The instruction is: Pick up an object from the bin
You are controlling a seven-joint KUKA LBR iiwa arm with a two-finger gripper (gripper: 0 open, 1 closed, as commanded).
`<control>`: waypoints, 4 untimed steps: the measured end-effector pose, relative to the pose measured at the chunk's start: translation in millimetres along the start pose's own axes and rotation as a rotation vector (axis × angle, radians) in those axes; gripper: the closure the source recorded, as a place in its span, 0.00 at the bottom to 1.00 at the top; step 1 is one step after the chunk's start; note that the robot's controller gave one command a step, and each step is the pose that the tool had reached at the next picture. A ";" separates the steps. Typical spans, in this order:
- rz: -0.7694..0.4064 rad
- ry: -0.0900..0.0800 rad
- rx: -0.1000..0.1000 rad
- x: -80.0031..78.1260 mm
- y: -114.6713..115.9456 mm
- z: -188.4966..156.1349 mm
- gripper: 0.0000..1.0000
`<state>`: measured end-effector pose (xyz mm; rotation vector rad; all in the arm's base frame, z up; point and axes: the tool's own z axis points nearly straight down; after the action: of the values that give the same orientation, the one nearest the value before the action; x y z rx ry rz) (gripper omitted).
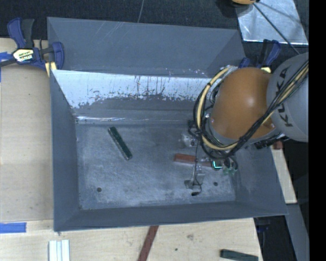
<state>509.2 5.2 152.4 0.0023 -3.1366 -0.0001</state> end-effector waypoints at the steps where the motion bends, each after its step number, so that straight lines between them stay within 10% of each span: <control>1: 0.000 -0.008 0.000 -1.9 0.0 -3.7 0.00; 2: 0.004 -0.013 0.000 -25.4 -53.2 43.4 0.00; 3: 0.211 -0.013 -0.001 -10.1 -27.6 80.7 1.00; 4: 0.210 -0.013 -0.001 -10.1 -27.7 80.7 1.00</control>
Offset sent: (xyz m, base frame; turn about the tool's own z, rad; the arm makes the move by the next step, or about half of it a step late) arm 0.0292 -0.0718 -0.0617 0.0110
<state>518.9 -22.5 71.6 -0.3284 -3.1322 -0.0011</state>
